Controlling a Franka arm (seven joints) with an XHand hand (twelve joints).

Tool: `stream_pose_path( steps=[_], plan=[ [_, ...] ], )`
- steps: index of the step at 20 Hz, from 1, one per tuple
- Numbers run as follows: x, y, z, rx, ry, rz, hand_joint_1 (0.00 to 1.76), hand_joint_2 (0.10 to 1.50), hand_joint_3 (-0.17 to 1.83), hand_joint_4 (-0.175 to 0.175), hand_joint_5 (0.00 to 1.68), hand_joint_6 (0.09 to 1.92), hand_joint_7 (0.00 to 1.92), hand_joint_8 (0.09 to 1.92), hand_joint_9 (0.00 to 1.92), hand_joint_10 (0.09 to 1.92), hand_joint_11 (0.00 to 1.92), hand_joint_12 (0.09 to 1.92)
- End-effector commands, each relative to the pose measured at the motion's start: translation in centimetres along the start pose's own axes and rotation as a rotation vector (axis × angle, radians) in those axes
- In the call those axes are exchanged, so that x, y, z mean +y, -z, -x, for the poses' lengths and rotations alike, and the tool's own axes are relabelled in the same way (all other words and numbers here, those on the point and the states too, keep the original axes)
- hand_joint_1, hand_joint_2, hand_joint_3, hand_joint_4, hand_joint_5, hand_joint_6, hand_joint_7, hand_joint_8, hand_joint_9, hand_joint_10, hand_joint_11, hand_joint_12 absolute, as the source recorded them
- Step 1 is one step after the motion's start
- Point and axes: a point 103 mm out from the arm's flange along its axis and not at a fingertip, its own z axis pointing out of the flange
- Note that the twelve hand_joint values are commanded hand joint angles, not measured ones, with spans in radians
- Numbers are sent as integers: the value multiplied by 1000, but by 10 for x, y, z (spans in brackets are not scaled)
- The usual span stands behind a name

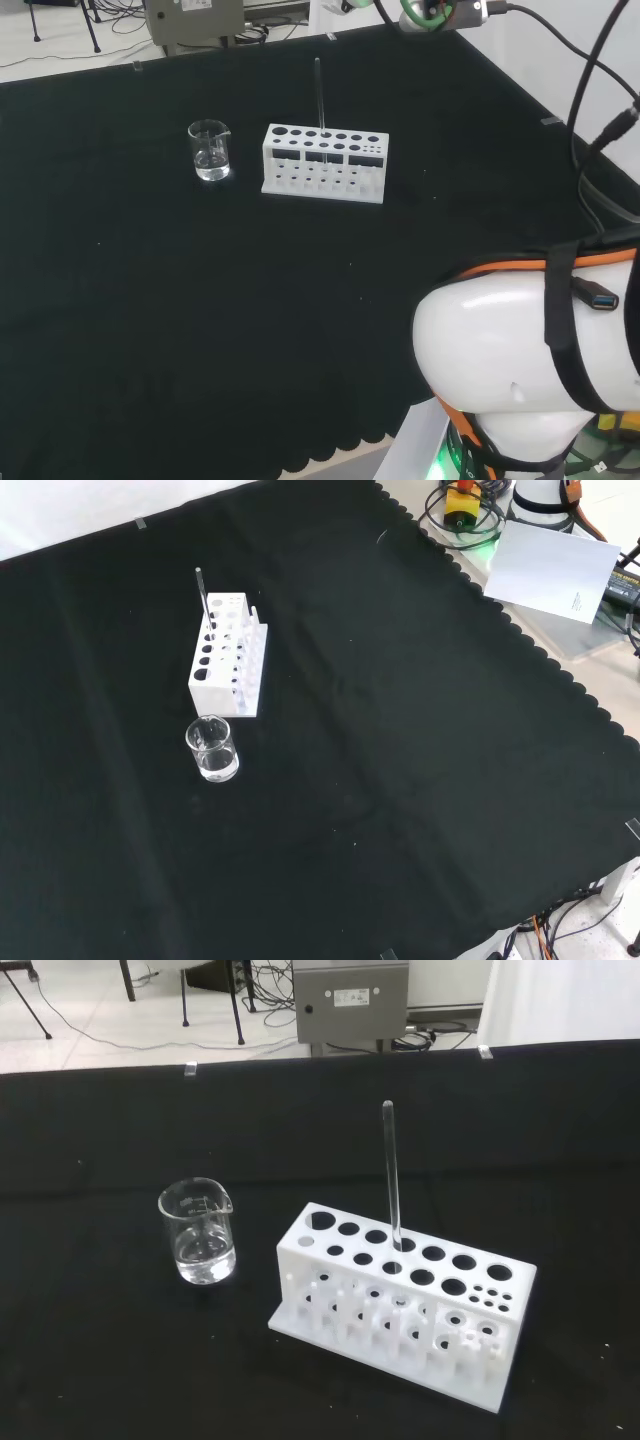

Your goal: Take the glass rod from the white test tube rack.

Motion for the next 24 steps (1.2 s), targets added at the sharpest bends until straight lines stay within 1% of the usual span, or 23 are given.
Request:
stream_pose_path(
  steps=[1,2,5,6,12,14,15,17,20,23,24],
  plan=[
    [-8,-7,15,76,6,-6,655,861,396,-132,50,87,0,729,113,840,88,1425],
    [-6,-9,14,84,6,-14,653,859,400,-132,50,87,0,748,113,844,88,1426],
    [6,-14,11,46,3,-46,648,856,408,-132,50,87,3,781,129,855,88,1428],
    [11,-16,13,46,1,-52,647,856,410,-132,50,87,6,788,135,858,89,1428],
    [49,-17,15,57,1,-41,645,849,426,-131,54,87,15,843,156,862,94,1431],
    [64,-21,17,56,14,-48,645,848,429,-131,58,87,23,850,172,867,103,1434],
    [71,-23,14,67,50,-31,645,848,430,-131,61,87,28,853,184,869,111,1434],
    [85,-27,16,83,60,-35,645,846,433,-131,69,87,41,861,211,872,132,1433],
    [113,-33,18,69,41,-61,646,846,437,-131,81,87,59,870,247,877,150,1430],
    [136,-39,23,79,15,-65,646,846,440,-130,88,87,67,873,269,879,156,1426],
    [142,-41,24,70,11,-61,646,846,441,-130,90,87,69,874,275,879,157,1425]
  ],
)
